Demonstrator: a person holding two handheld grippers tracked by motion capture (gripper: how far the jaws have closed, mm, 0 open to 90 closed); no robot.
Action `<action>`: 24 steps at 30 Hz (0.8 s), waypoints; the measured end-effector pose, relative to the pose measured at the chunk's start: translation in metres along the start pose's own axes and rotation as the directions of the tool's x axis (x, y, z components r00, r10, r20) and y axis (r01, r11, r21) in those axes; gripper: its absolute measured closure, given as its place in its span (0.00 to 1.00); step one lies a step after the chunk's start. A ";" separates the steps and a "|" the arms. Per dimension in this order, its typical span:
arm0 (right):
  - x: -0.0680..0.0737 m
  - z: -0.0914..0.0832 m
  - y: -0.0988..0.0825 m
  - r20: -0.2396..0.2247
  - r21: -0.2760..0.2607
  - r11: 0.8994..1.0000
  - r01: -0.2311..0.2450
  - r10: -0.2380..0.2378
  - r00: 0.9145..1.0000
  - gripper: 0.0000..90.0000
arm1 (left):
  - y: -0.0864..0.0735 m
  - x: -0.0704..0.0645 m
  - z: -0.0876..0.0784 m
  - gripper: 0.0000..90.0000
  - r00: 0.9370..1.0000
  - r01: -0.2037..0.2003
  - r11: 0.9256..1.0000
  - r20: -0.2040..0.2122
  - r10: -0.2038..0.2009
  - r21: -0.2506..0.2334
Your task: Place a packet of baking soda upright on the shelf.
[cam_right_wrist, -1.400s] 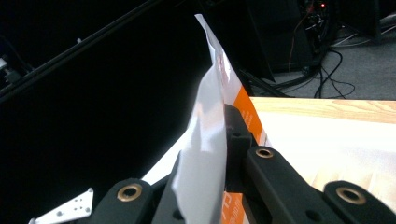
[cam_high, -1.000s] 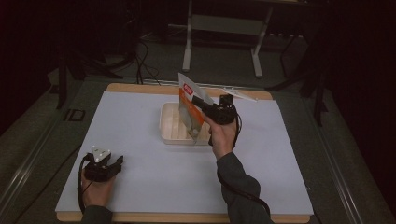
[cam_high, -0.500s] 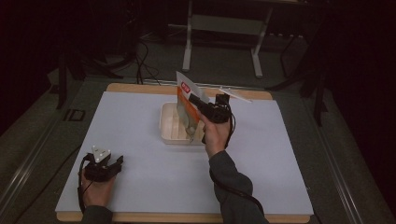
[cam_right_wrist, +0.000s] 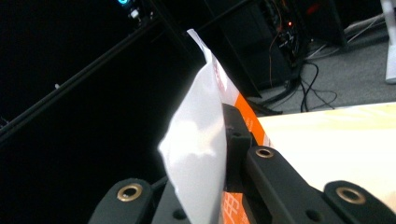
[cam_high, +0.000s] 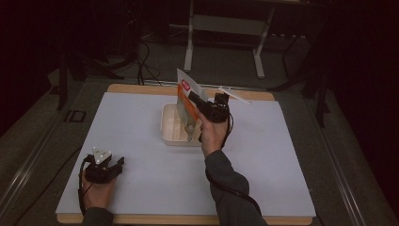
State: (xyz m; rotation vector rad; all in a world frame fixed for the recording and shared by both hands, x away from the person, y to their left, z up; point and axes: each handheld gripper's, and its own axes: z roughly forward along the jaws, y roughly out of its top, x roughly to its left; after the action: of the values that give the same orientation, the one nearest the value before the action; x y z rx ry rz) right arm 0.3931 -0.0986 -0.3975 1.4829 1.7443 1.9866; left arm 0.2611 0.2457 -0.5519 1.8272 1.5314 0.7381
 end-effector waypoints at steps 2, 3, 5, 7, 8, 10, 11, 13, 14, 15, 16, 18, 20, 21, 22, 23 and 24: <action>0.000 0.001 -0.002 -0.002 -0.014 1.000 -0.005 0.005 1.000 1.00 | 0.000 0.000 0.000 0.55 1.000 0.000 1.000 0.000 0.000 0.000; 0.001 0.002 -0.003 0.001 -0.016 1.000 -0.007 0.007 1.000 1.00 | 0.000 0.000 0.000 0.55 1.000 -0.001 1.000 0.001 0.001 0.001; 0.001 0.004 -0.004 0.006 -0.018 1.000 -0.011 0.011 1.000 1.00 | 0.000 0.000 0.000 0.55 1.000 -0.001 1.000 0.001 0.001 0.001; 0.001 0.008 -0.007 0.028 -0.026 1.000 -0.015 0.015 0.999 1.00 | 0.000 0.000 0.000 0.55 1.000 0.002 1.000 0.002 -0.002 0.000; 0.002 0.009 -0.007 0.035 -0.025 1.000 -0.014 0.015 0.999 1.00 | 0.000 0.000 0.000 0.55 1.000 0.003 1.000 0.003 -0.003 -0.001; 0.003 0.011 -0.009 0.042 -0.030 0.999 -0.012 0.013 0.999 1.00 | 0.000 0.000 0.000 0.55 1.000 0.003 1.000 0.005 -0.003 0.000; 0.003 0.012 -0.009 0.043 -0.033 0.999 -0.017 0.018 0.999 1.00 | 0.000 0.000 0.000 0.55 1.000 0.003 1.000 0.005 -0.003 0.000; 0.003 0.015 -0.010 0.044 -0.039 0.999 -0.033 0.035 0.998 1.00 | 0.000 0.001 0.000 0.55 1.000 0.003 1.000 0.007 -0.003 -0.001; 0.003 0.015 -0.010 0.047 -0.041 0.999 -0.035 0.037 0.998 1.00 | 0.000 0.001 0.000 0.55 1.000 0.003 1.000 0.006 -0.003 -0.002; 0.004 0.017 -0.011 0.048 -0.048 0.998 -0.031 0.033 0.998 1.00 | 0.000 0.001 0.000 0.55 1.000 0.004 1.000 0.007 -0.004 -0.002; 0.005 0.017 -0.011 0.056 -0.056 0.998 -0.025 0.028 0.998 1.00 | 0.000 0.001 0.000 0.55 1.000 0.004 1.000 0.008 -0.004 -0.002; 0.006 0.018 -0.012 0.063 -0.065 0.998 -0.014 0.018 0.998 1.00 | 0.000 0.001 0.000 0.55 1.000 0.008 1.000 0.009 -0.008 -0.005; 0.005 0.020 -0.013 0.057 -0.074 0.997 -0.023 0.028 0.998 1.00 | 0.000 0.001 0.000 0.55 1.000 0.011 1.000 0.009 -0.011 -0.006; 0.006 0.020 -0.013 0.061 -0.077 0.997 -0.026 0.031 0.998 1.00 | 0.000 0.001 0.000 0.55 1.000 0.010 1.000 0.009 -0.010 -0.006; 0.006 0.020 -0.013 0.054 -0.077 0.997 -0.029 0.033 0.998 1.00 | 0.000 0.001 0.000 0.55 1.000 0.011 1.000 0.009 -0.010 -0.006; 0.007 0.020 -0.013 0.053 -0.078 0.997 -0.025 0.029 0.998 1.00 | 0.000 0.001 0.000 0.55 1.000 0.011 1.000 0.009 -0.011 -0.006; 0.008 0.021 -0.013 0.052 -0.084 0.996 -0.027 0.031 0.998 1.00 | 0.000 0.001 0.000 0.55 1.000 0.010 1.000 0.009 -0.010 -0.006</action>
State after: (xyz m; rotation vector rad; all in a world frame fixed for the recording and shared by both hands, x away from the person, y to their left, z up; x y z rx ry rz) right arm 0.3973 -0.0749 -0.4064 1.5279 1.6082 1.9882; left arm 0.2610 0.2469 -0.5519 1.8145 1.5302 0.7277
